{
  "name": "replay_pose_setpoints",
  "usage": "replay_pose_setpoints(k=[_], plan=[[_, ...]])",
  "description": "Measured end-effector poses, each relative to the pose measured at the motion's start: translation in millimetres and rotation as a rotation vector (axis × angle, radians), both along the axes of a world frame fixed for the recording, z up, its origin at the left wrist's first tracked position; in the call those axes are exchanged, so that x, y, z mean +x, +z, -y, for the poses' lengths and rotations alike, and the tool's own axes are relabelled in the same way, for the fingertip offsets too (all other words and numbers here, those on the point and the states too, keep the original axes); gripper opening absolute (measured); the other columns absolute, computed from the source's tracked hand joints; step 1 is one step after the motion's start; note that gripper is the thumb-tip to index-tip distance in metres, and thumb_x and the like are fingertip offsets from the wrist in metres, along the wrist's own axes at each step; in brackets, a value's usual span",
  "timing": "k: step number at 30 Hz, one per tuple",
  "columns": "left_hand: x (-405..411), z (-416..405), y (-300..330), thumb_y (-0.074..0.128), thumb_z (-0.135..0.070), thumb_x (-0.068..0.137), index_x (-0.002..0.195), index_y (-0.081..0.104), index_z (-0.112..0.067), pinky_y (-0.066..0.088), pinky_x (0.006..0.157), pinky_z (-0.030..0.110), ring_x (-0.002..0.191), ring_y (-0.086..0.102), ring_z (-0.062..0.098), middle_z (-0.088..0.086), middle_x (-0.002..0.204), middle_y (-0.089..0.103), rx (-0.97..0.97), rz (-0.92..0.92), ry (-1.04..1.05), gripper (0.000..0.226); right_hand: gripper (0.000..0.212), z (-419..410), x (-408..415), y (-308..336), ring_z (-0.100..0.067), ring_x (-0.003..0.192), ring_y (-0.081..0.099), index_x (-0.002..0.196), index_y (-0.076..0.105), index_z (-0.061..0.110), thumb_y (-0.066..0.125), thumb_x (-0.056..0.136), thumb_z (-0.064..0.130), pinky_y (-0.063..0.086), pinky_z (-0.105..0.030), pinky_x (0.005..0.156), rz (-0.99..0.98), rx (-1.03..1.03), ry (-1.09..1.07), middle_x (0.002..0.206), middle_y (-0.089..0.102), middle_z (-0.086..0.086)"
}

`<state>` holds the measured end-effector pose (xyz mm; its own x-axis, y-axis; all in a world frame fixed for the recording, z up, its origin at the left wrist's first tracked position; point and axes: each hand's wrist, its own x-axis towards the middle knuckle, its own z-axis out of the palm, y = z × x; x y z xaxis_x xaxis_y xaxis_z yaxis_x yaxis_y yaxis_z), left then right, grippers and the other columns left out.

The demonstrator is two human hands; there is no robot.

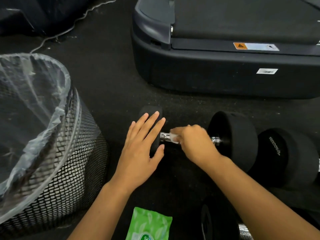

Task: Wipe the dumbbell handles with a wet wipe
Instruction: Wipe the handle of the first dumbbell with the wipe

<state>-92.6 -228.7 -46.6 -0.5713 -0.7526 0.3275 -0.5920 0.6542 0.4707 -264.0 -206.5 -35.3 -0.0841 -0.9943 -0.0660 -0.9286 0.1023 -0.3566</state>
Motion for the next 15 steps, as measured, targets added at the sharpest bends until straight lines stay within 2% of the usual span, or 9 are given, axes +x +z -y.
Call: replay_pose_setpoints(k=[4, 7, 9, 13, 15], plan=[[-0.3, 0.4, -1.0, 0.052, -0.029, 0.087, 0.145, 0.026, -0.027, -0.003, 0.117, 0.029, 0.143, 0.003, 0.006, -0.011, 0.154, 0.017, -0.008, 0.002, -0.001, 0.063, 0.016, 23.1, -6.3, -3.2, -0.023, 0.094, 0.059, 0.1, 0.068, 0.021, 0.055, 0.091, 0.024, 0.05, -0.041, 0.082, 0.124, 0.096, -0.092, 0.098, 0.064, -0.006], [-1.4, 1.7, -0.4, 0.052, -0.028, 0.087, 0.144, 0.027, -0.026, -0.002, 0.117, 0.029, 0.143, 0.004, 0.006, -0.011, 0.154, 0.017, -0.003, -0.001, 0.005, 0.063, 0.017, 13.6, 2.9, -10.3, -0.024, 0.087, 0.062, 0.102, 0.065, 0.023, 0.054, 0.09, 0.018, 0.052, -0.041, 0.077, 0.049, -0.02, 0.002, 0.091, 0.066, -0.005], [-1.5, 1.5, -0.5, 0.053, -0.028, 0.087, 0.144, 0.027, -0.026, -0.001, 0.117, 0.03, 0.143, 0.004, 0.006, -0.011, 0.154, 0.018, -0.005, -0.008, 0.005, 0.063, 0.019, -0.6, -5.6, -12.1, -0.023, 0.087, 0.062, 0.102, 0.066, 0.021, 0.055, 0.089, 0.012, 0.051, -0.041, 0.078, 0.06, -0.059, 0.014, 0.091, 0.067, -0.004], [-1.2, 1.0, -1.5, 0.05, -0.03, 0.087, 0.144, 0.028, -0.026, -0.002, 0.117, 0.029, 0.143, 0.005, 0.007, -0.01, 0.154, 0.018, -0.017, -0.007, 0.003, 0.062, 0.016, 17.4, -16.1, -7.6, -0.023, 0.085, 0.06, 0.099, 0.068, 0.024, 0.053, 0.092, 0.022, 0.052, -0.041, 0.078, 0.129, 0.024, -0.117, 0.09, 0.065, -0.006], [-1.7, 1.9, -1.2, 0.05, -0.031, 0.087, 0.144, 0.028, -0.026, -0.004, 0.116, 0.027, 0.143, 0.005, 0.007, -0.01, 0.154, 0.018, -0.01, -0.012, 0.006, 0.061, 0.018, 19.5, -7.3, -6.7, -0.024, 0.085, 0.06, 0.098, 0.068, 0.021, 0.051, 0.093, 0.024, 0.051, -0.043, 0.078, 0.13, 0.025, -0.065, 0.089, 0.065, -0.007]])
